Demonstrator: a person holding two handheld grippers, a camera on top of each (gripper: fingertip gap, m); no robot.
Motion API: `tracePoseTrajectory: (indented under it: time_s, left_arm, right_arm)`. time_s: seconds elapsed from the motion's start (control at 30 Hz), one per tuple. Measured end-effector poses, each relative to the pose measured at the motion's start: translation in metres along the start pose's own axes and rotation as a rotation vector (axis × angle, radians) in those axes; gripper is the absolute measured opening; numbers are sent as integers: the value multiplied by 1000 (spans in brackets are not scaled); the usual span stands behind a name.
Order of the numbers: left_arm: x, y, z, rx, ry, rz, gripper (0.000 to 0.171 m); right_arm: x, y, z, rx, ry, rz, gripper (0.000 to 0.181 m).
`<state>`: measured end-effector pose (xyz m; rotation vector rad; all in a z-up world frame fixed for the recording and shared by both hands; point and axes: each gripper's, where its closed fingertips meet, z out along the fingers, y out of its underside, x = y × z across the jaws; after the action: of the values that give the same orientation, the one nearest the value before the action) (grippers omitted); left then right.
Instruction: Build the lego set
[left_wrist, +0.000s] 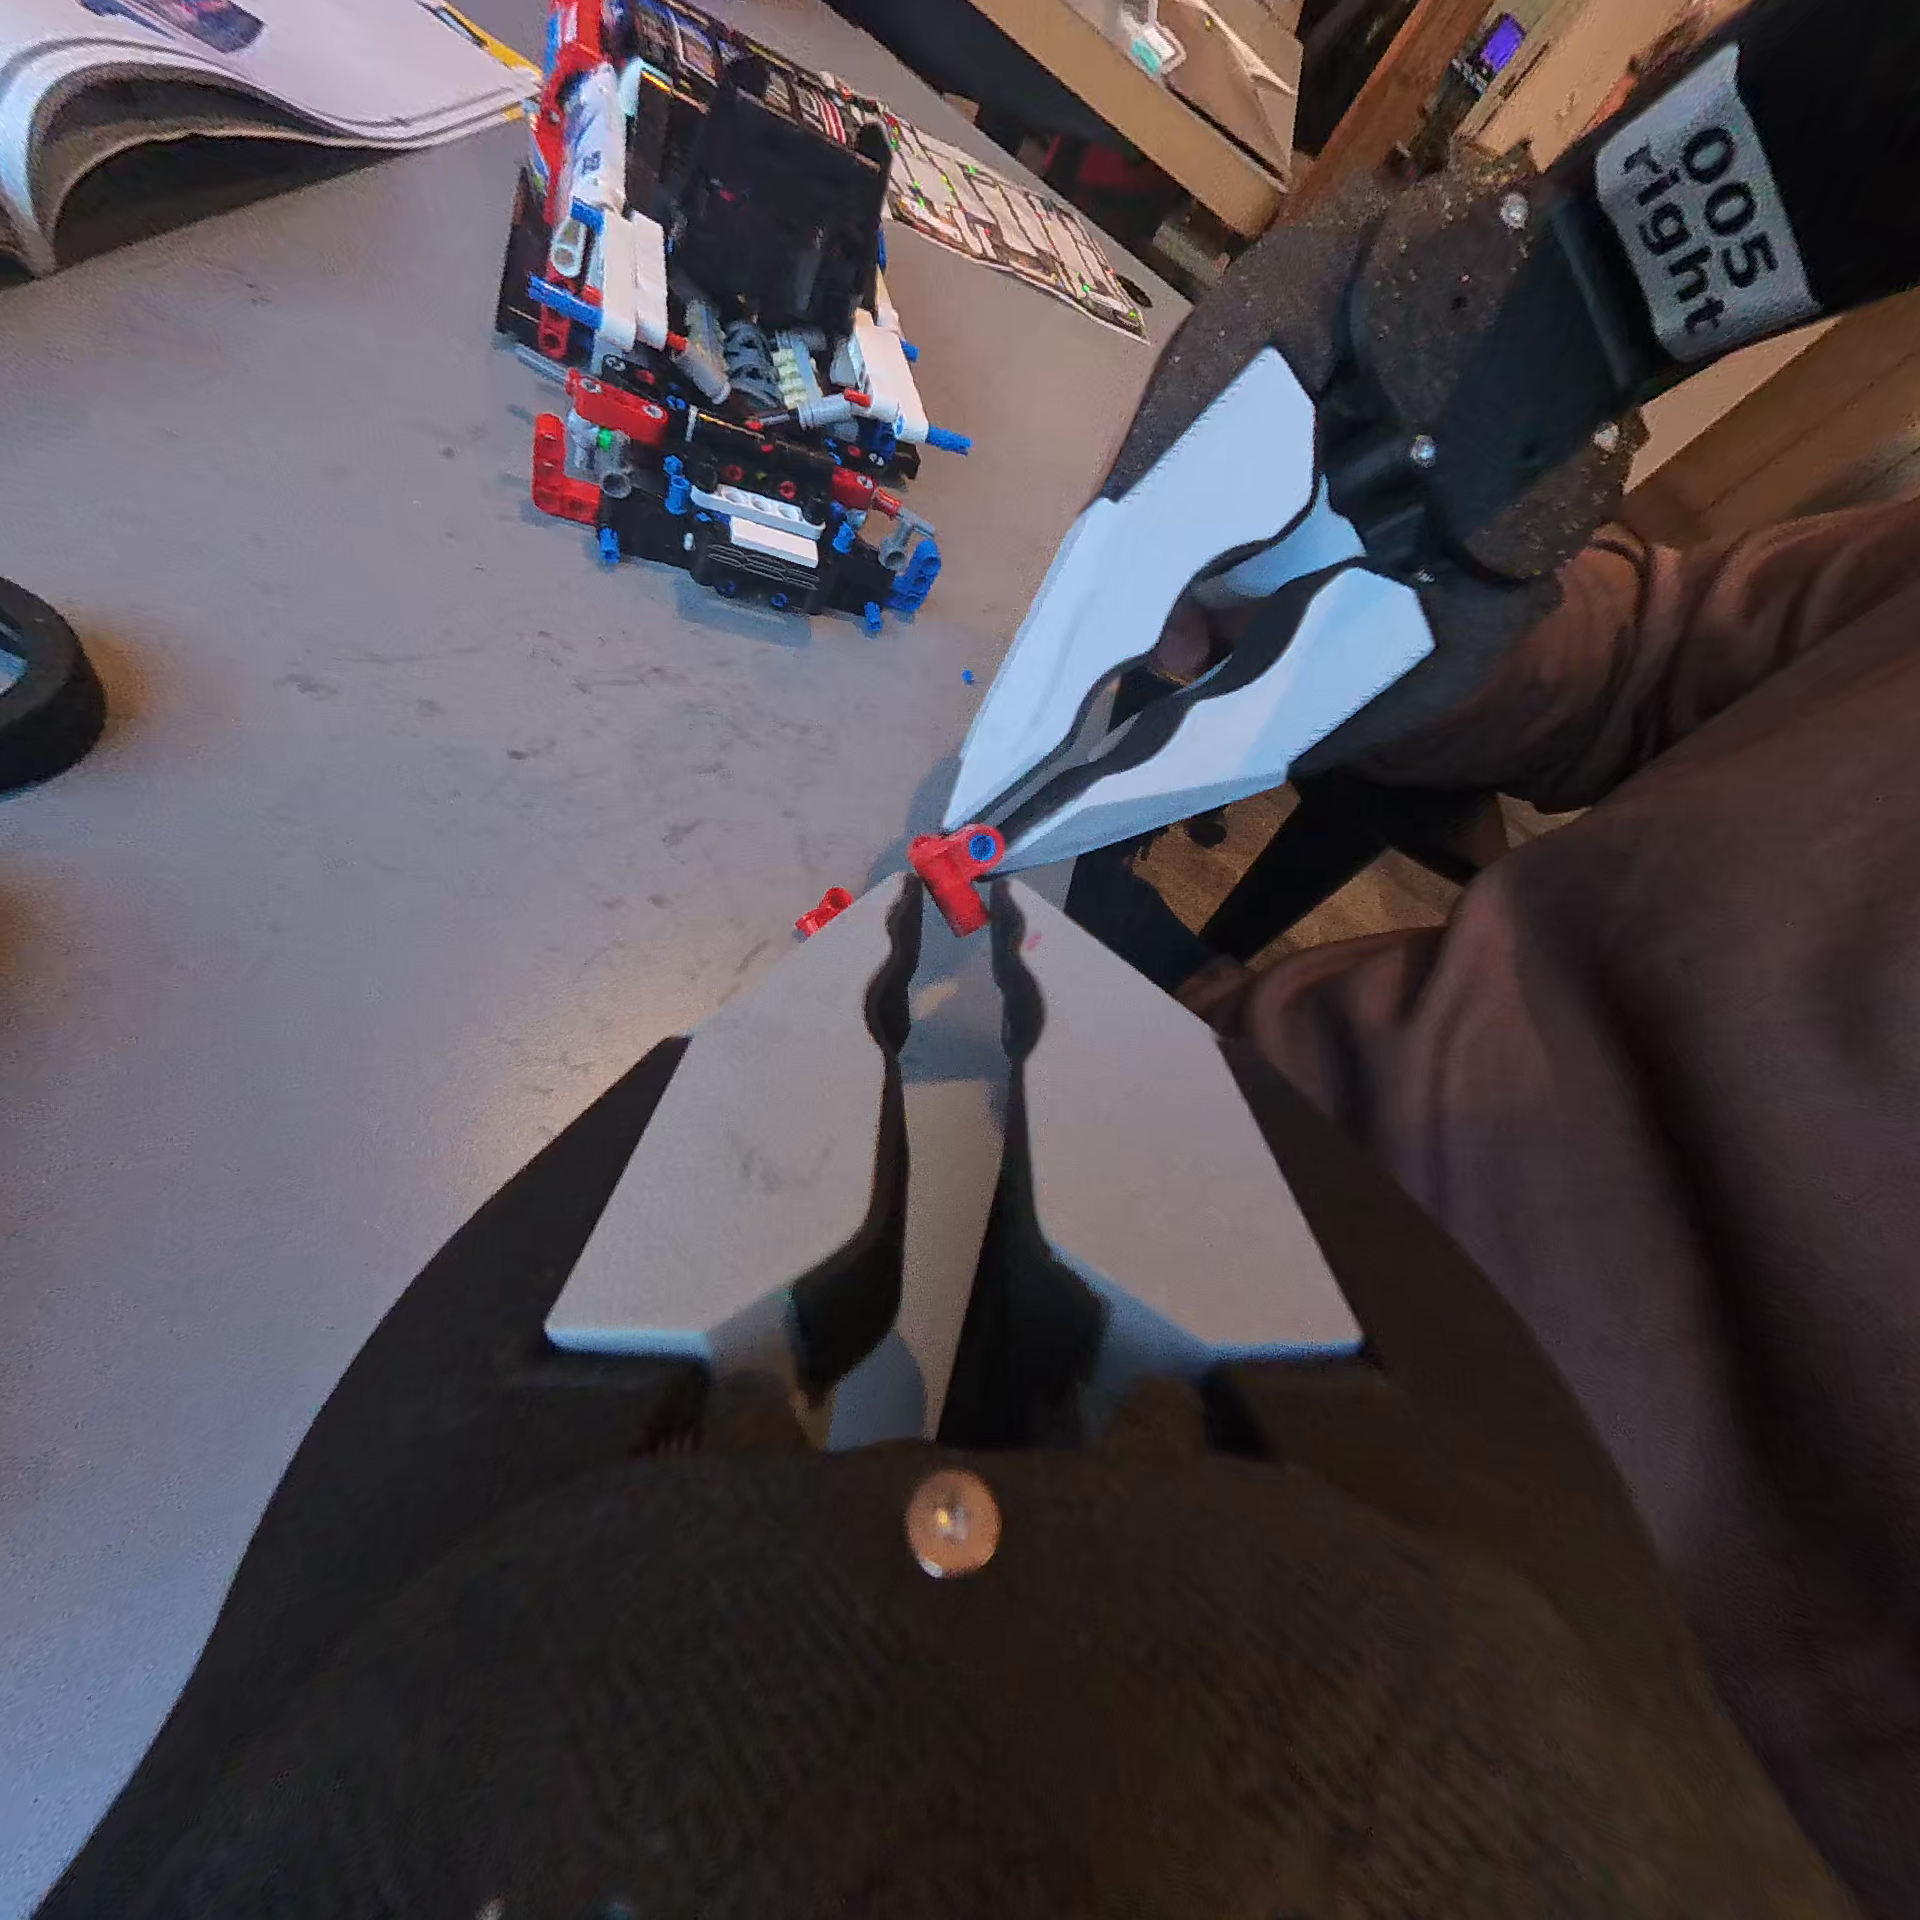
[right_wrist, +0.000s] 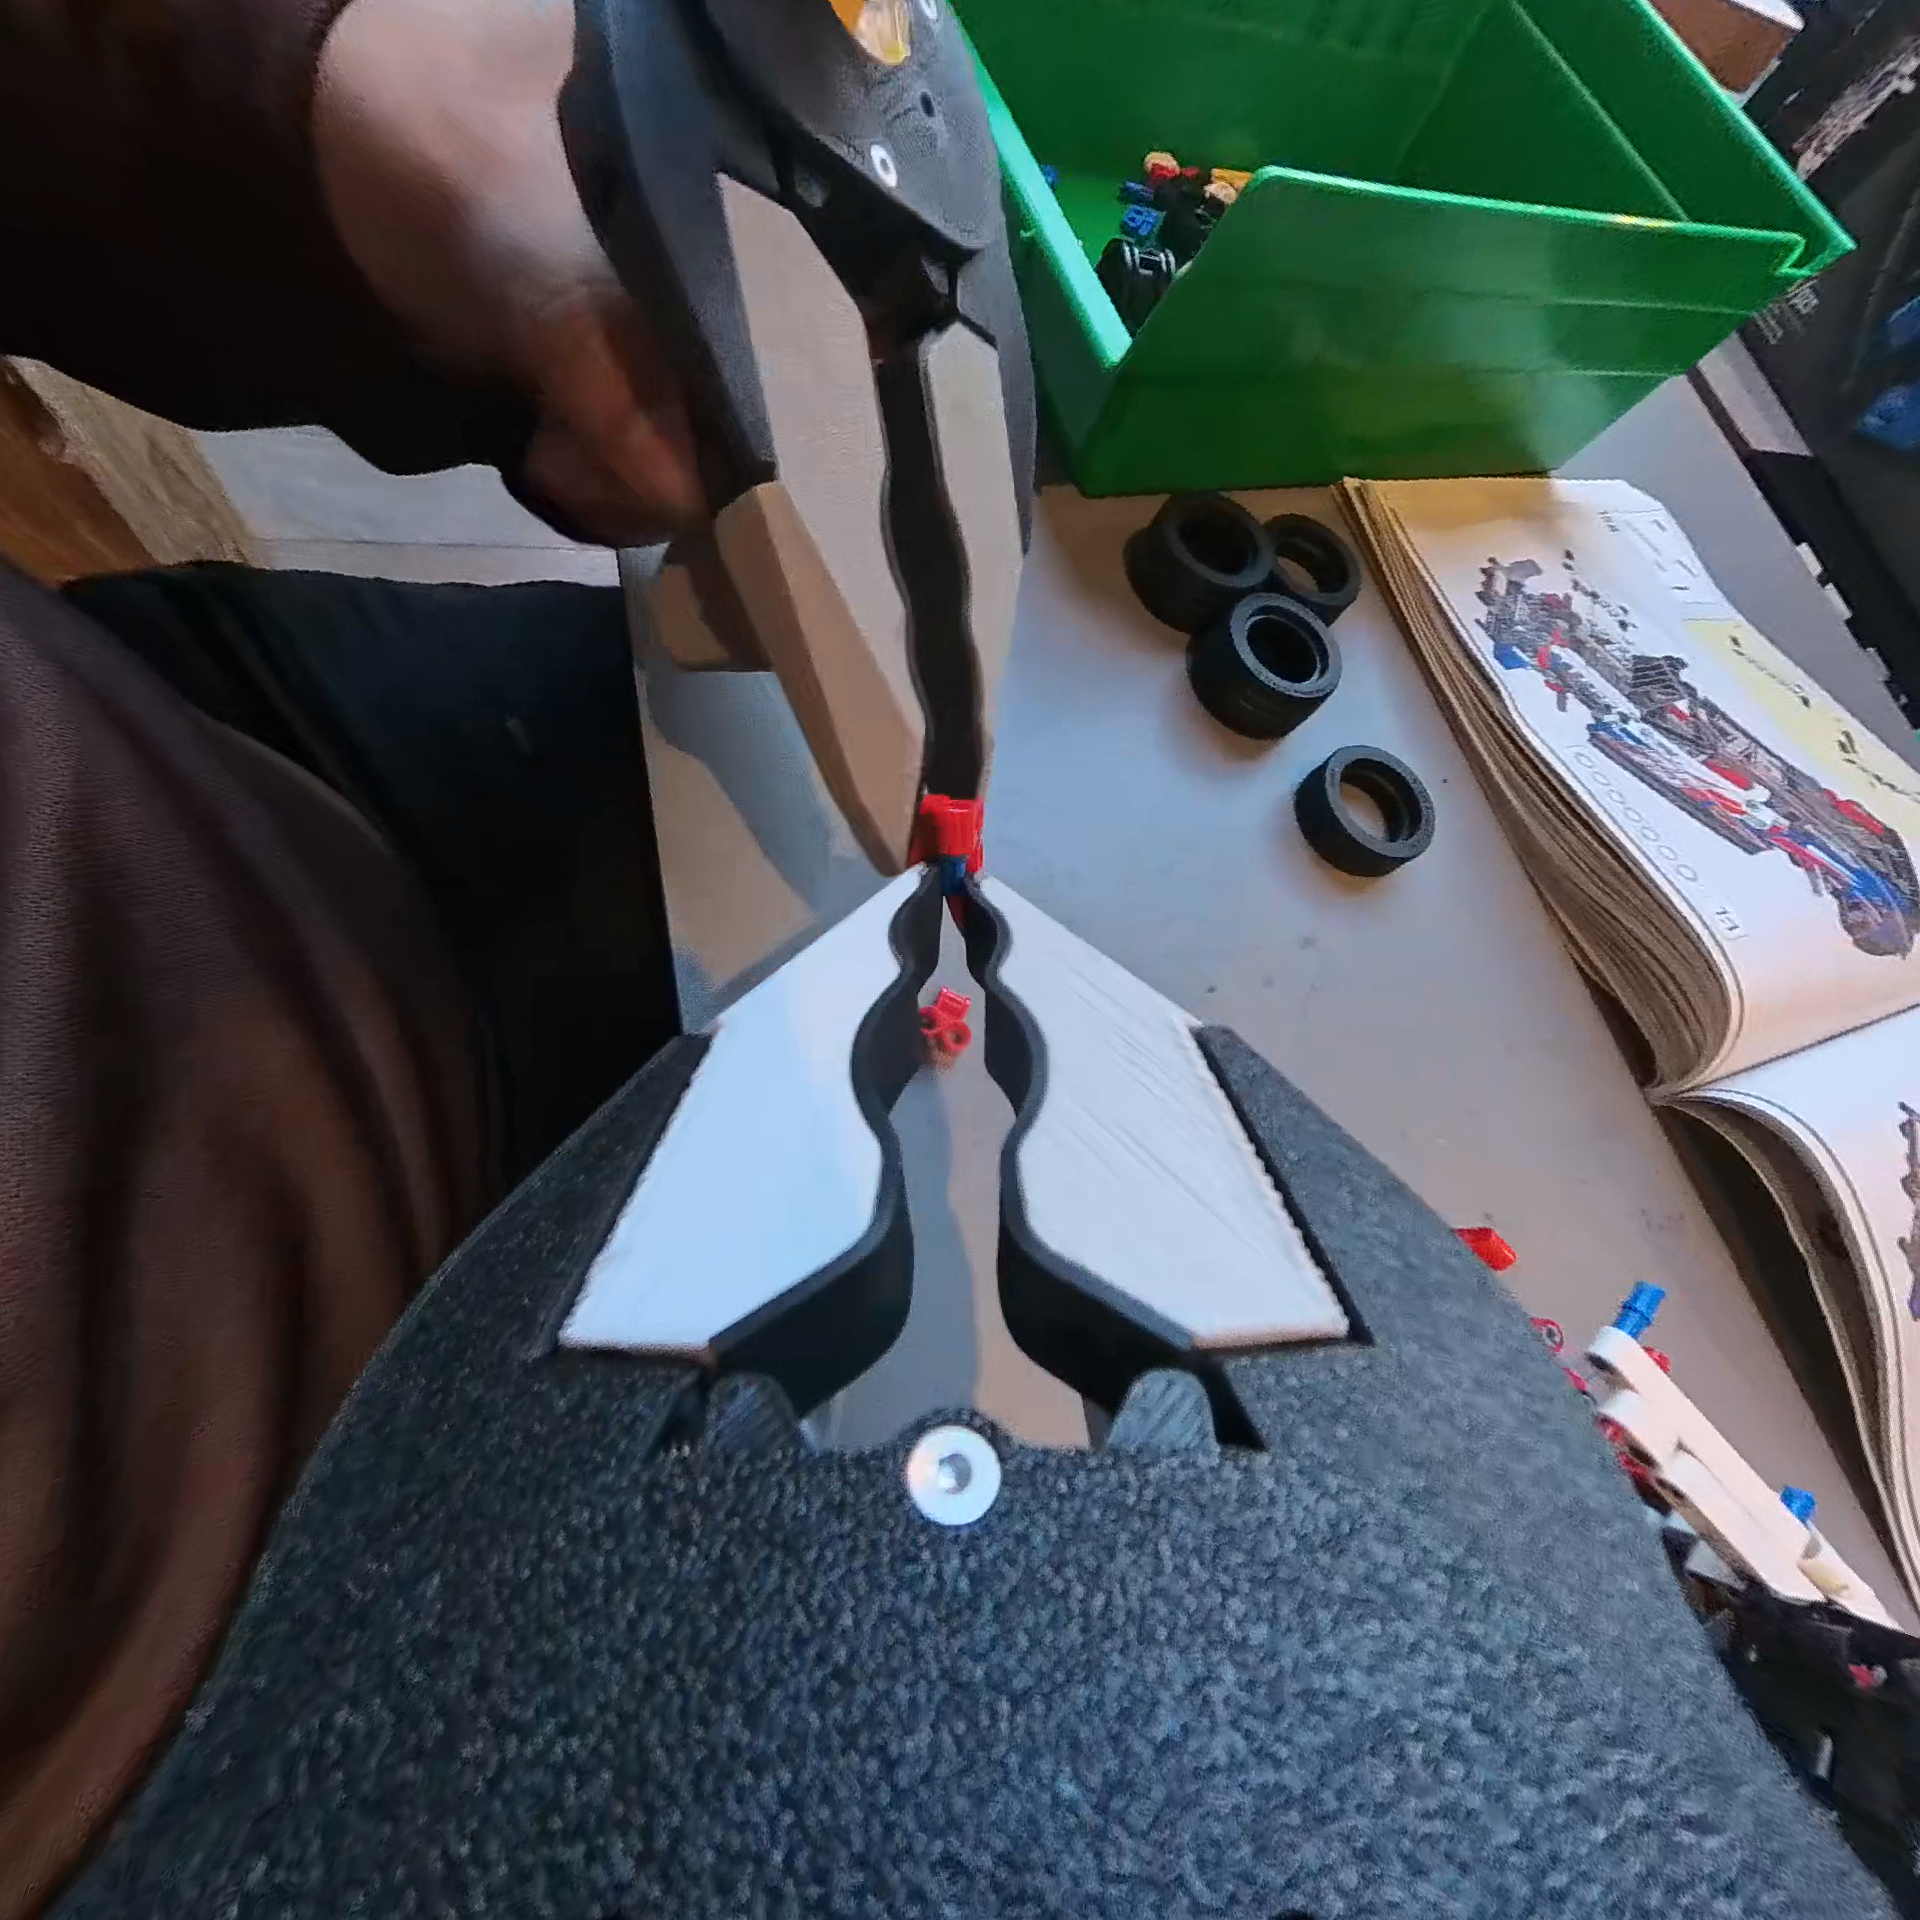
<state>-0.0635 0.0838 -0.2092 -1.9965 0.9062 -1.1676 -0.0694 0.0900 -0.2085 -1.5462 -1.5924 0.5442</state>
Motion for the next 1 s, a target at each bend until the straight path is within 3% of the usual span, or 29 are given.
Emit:
tracePoseTrajectory:
  time_s: [0.1,0.2,0.3,0.4,0.47,0.67,0.77,0.87,0.93,1.0]
  left_arm:
    - [0,3,2,-25,-9,18,9]
    - [0,11,3,-86,-47,143,8]
    - [5,16,2,-133,-7,239,8]
    - [9,15,2,-140,4,325,7]
    - [11,6,0,-91,28,267,6]
    - [13,-1,3,-27,68,218,5]
    - [18,-9,1,18,120,165,6]
    - [15,-12,2,39,120,122,6]
    - [14,-16,0,62,156,28,5]
    - [17,-18,0,100,229,-103,5]
  right_arm:
    - [-1,1,0,-8,-6,-1,3]
    - [-8,5,2,-24,-61,2,3]
    - [-16,6,0,-14,-179,66,3]
    - [-22,2,-6,16,-365,246,3]
    - [-17,-4,-11,79,-398,320,3]
    - [-13,-5,-16,79,-246,167,4]
    - [-10,-11,-23,151,-271,222,4]
    - [-10,-13,-26,177,-293,262,16]
    - [-11,-18,-29,223,-313,298,24]
    - [-6,-20,-30,258,-368,448,15]
